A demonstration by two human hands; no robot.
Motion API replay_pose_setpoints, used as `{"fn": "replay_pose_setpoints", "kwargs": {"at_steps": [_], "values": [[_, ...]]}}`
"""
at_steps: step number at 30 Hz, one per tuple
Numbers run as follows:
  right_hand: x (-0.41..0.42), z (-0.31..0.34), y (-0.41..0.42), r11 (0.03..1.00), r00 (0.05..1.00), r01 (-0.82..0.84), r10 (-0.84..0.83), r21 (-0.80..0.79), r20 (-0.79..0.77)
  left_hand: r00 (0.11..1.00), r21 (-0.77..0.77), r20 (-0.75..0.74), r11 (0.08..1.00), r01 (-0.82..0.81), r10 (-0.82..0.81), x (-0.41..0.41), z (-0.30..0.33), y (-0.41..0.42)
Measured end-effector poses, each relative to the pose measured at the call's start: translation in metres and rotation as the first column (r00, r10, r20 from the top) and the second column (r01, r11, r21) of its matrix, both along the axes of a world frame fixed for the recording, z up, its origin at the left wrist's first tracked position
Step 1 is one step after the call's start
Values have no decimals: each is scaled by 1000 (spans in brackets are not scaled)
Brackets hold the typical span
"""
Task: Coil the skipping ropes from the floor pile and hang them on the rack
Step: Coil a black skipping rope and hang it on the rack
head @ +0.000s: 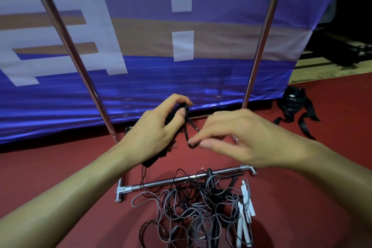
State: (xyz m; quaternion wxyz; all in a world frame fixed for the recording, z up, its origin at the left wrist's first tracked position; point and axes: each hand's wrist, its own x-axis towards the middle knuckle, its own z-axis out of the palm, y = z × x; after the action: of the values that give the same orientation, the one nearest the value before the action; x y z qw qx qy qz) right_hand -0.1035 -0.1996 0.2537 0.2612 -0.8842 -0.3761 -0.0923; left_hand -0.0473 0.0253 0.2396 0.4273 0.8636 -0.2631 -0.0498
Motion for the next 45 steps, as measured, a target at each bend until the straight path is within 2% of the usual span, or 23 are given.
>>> {"fn": "replay_pose_setpoints", "kwargs": {"at_steps": [2,4,6,8,10,15,22,26,33,39,43,45], "values": [[2,4,-1,961,980,151,-115,232,-163,1000,6,7,1000,27,-27,-1,-1,0],[9,4,-6,870,909,362,-249,334,-335,998,27,19,998,63,-64,-3,0,-1],[16,1,-11,846,858,469,-367,254,-360,994,47,30,994,102,-104,-7,2,-3],[18,-4,-12,845,840,514,-462,144,-284,991,57,34,990,131,-133,-11,3,-7],[18,-5,-9,835,834,540,-515,105,-197,988,62,42,988,143,-145,-14,3,-9],[14,-3,-6,863,868,496,-494,93,-44,990,63,27,988,138,-140,-13,5,-8],[13,-1,-11,895,895,446,-446,6,-28,972,257,144,956,145,-186,-13,3,-3],[10,-1,-11,906,906,422,-422,-29,15,964,296,153,941,165,-217,-14,4,-1],[2,0,-8,922,916,387,-383,-19,118,969,301,155,944,137,-190,-16,2,-5],[-4,-8,-8,938,927,346,-344,13,149,982,193,102,972,136,-158,-17,3,-8],[-6,-9,-9,916,911,391,-399,84,105,981,151,48,972,181,-191,-18,8,-10],[-4,-6,-12,937,932,347,-350,47,93,975,165,43,965,206,-216,-18,9,-10]]}}
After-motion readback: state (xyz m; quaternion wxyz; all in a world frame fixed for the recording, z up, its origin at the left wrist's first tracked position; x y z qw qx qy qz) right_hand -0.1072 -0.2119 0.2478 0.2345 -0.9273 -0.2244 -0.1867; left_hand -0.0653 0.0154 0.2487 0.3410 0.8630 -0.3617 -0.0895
